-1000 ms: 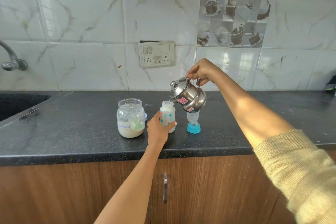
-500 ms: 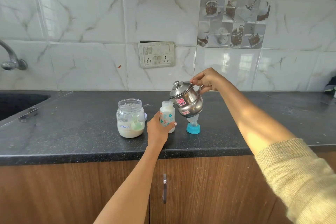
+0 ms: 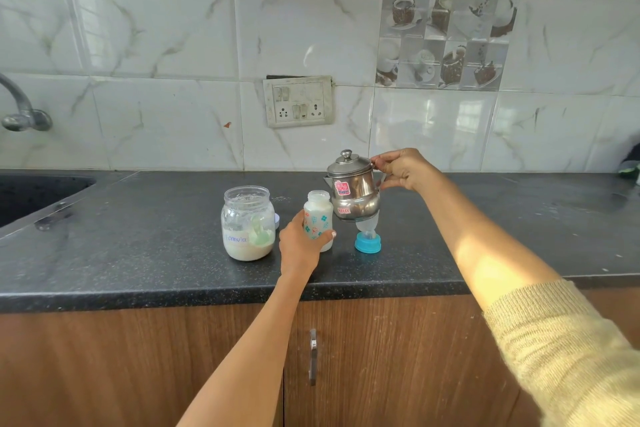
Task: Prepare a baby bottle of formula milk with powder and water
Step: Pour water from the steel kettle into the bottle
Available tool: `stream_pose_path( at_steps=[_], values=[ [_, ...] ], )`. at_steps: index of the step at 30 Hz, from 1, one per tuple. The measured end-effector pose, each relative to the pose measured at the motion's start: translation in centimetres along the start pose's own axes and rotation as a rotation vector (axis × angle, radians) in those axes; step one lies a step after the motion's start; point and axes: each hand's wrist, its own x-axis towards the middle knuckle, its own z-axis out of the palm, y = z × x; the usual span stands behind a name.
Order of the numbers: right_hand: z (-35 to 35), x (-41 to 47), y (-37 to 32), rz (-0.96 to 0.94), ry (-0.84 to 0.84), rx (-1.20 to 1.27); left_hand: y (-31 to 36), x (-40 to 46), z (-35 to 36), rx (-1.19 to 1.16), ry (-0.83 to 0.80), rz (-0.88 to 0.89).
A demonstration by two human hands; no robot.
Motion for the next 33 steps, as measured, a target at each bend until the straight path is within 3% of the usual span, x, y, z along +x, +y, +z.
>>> stream_pose_path(
  at_steps=[9, 33],
  values=[
    [1.1, 2.8, 0.2, -0.013, 0.065, 0.155, 0.3, -0.1, -0.1, 0.004, -0.010, -0.038],
    [7.3, 14.8, 7.1, 0.056, 0.053, 0.150, -0.7, 0.5, 0.0, -0.108, -0.045, -0.034]
  ],
)
